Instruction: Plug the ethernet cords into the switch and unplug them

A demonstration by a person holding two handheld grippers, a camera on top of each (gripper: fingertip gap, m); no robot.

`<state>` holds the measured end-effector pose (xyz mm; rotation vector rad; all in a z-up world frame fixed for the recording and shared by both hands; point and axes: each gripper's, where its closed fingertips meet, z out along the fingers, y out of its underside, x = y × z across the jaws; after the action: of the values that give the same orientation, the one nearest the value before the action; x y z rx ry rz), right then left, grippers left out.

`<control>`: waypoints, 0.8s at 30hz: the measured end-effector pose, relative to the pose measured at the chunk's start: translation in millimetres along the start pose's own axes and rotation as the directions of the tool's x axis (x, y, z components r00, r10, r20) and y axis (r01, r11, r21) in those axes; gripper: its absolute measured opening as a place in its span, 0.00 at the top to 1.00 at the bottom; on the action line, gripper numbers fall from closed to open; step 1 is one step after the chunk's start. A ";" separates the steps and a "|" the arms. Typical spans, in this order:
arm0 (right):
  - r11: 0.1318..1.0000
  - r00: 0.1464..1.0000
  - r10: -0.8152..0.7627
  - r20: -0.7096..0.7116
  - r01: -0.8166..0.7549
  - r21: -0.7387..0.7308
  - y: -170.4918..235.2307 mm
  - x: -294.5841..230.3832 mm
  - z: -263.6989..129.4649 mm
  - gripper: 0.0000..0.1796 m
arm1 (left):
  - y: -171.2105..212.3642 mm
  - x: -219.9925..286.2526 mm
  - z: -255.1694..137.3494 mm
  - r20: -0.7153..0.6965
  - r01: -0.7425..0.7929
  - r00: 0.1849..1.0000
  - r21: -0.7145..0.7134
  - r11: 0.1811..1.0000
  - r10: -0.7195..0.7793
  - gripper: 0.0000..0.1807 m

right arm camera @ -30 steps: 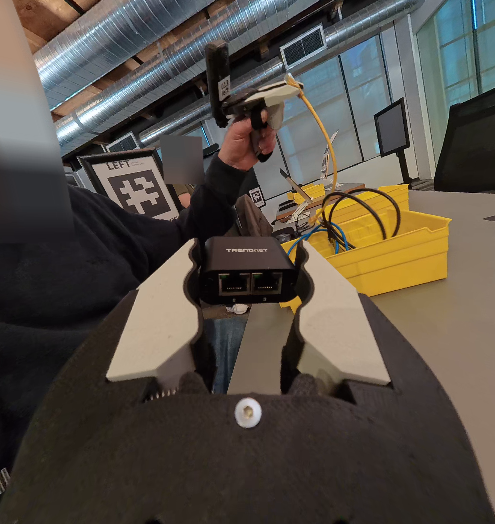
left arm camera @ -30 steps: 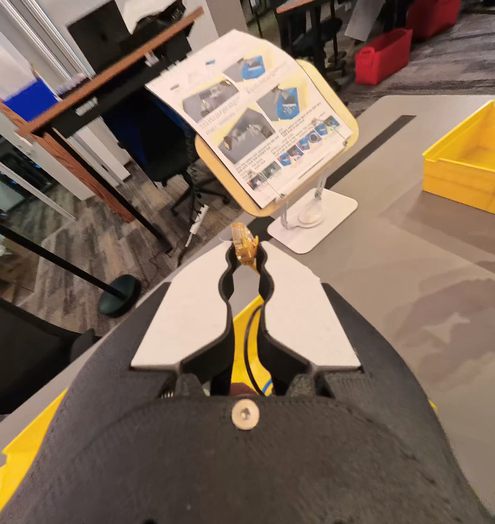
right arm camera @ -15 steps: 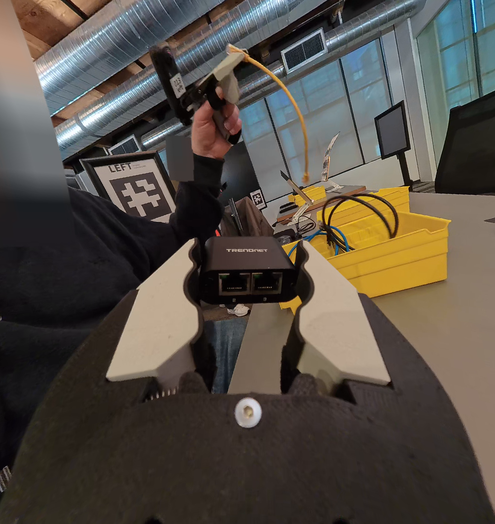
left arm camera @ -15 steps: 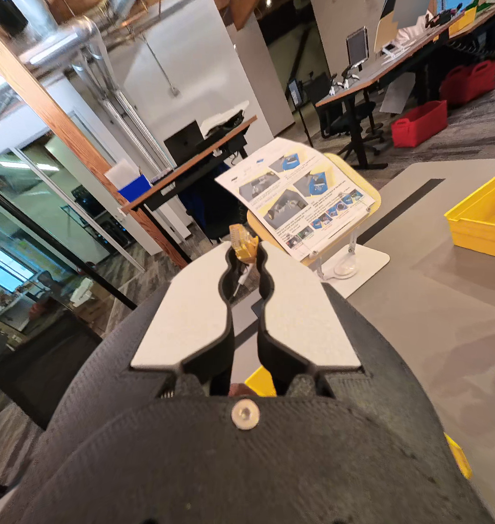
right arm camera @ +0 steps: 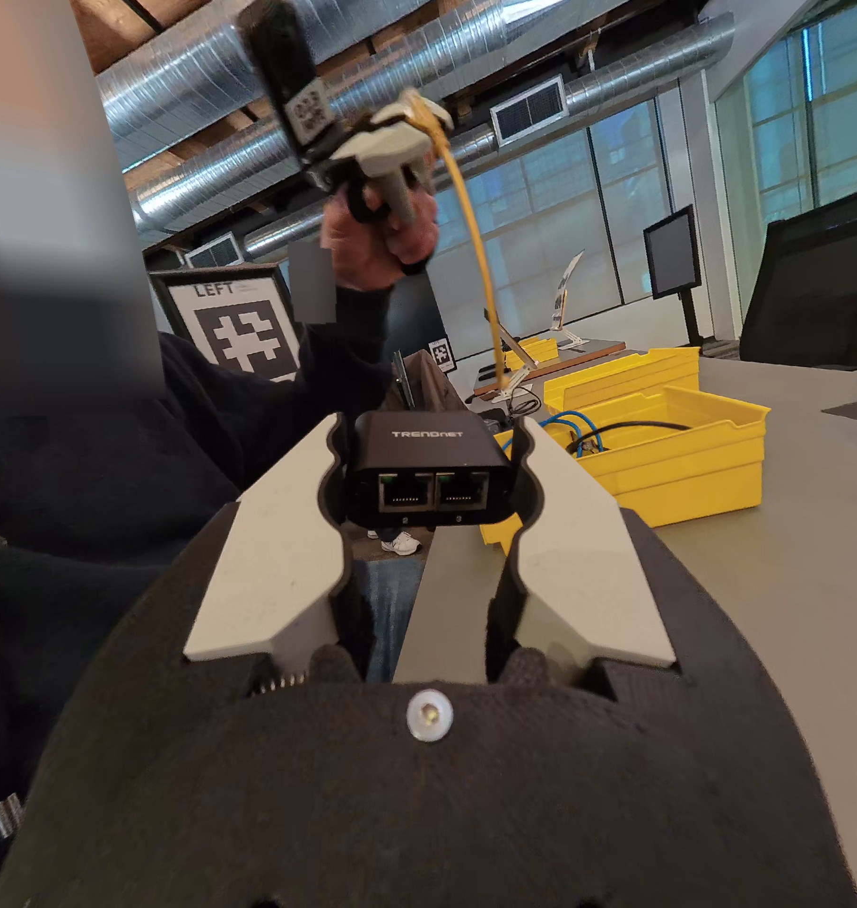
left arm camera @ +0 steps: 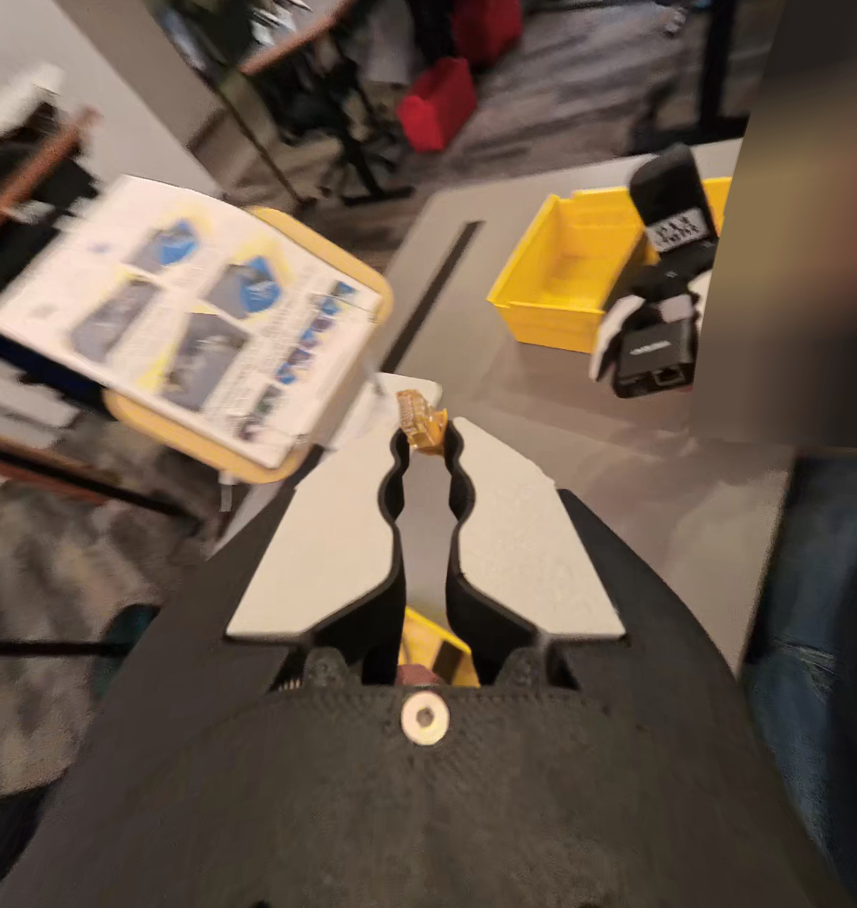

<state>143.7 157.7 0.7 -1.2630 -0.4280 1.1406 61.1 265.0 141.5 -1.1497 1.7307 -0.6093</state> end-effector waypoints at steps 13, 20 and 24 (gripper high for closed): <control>0.999 0.999 -0.035 -0.020 0.035 0.013 -0.4 -27.4 -21.2 0.63 | 154.5 144.1 195.0 -0.663 -0.164 0.694 -0.525 0.835 -0.280 0.92; 0.999 0.999 -0.048 -0.026 0.048 -0.015 5.9 -32.0 -21.7 0.63 | 207.9 195.8 219.6 -0.617 -0.260 0.758 -0.583 0.770 -0.212 0.78; 0.998 0.998 -0.054 -0.026 0.053 -0.019 6.3 -34.6 -21.8 0.63 | 208.6 174.4 216.6 -0.485 -0.220 0.870 -0.546 0.808 -0.090 0.70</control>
<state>143.4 116.3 -1.0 -1.2740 -0.4511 1.0760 144.6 219.2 -192.9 -1.4241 2.5143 -0.3289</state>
